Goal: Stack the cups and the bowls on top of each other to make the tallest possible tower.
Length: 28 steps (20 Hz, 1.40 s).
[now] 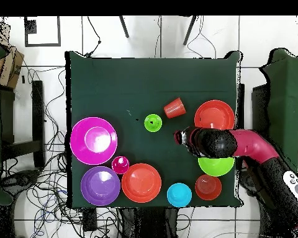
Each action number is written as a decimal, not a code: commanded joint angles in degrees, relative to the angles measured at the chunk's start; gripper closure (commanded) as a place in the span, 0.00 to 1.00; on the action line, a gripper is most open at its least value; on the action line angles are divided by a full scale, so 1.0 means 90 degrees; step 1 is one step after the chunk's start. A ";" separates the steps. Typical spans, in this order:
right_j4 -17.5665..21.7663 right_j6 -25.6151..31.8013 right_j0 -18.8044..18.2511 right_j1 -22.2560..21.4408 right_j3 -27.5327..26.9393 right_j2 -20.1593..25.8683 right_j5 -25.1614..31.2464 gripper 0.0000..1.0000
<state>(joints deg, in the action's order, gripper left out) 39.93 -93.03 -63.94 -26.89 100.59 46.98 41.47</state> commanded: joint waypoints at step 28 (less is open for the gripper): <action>0.0503 0.2591 0.0348 0.0497 -0.0900 0.0299 0.0953 0.00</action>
<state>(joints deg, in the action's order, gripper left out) 40.89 -91.98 -63.26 -23.34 97.92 48.25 43.39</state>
